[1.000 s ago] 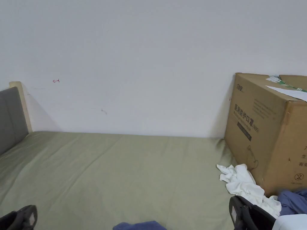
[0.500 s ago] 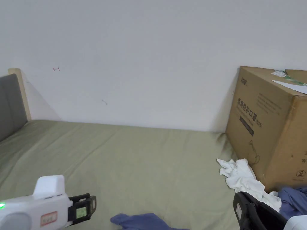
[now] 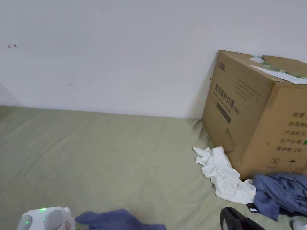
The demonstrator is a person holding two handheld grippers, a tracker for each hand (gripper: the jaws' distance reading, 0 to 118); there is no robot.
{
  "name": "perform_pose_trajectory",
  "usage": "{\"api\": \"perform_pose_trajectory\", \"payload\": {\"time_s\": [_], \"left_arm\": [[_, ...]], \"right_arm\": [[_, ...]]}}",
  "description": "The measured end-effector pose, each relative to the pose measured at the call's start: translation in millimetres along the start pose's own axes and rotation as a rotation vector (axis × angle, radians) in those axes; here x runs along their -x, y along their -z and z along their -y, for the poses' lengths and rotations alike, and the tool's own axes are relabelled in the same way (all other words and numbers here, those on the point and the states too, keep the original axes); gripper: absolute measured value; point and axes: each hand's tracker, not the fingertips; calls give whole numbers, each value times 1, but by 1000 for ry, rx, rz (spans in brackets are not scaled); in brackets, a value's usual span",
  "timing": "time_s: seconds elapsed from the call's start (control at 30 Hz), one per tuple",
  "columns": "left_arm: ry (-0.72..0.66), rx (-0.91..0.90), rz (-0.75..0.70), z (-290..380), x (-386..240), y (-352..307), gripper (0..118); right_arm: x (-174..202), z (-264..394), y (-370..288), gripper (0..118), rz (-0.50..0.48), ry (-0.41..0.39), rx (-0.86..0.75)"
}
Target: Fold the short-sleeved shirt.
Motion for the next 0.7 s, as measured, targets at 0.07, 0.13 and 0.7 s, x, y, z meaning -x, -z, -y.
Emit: {"api": "perform_pose_trajectory", "payload": {"time_s": [0.07,0.13,0.7], "left_arm": [[-2,0,-6,3,1,10,53],[-15,-7,24,10,7,13,36],[21,-173,116,49,10,-44,1]], "right_arm": [[-3,2,1,2,9,-3,5],[-6,3,1,2,14,0,12],[-43,54,224,102,-241,-308,514]]}}
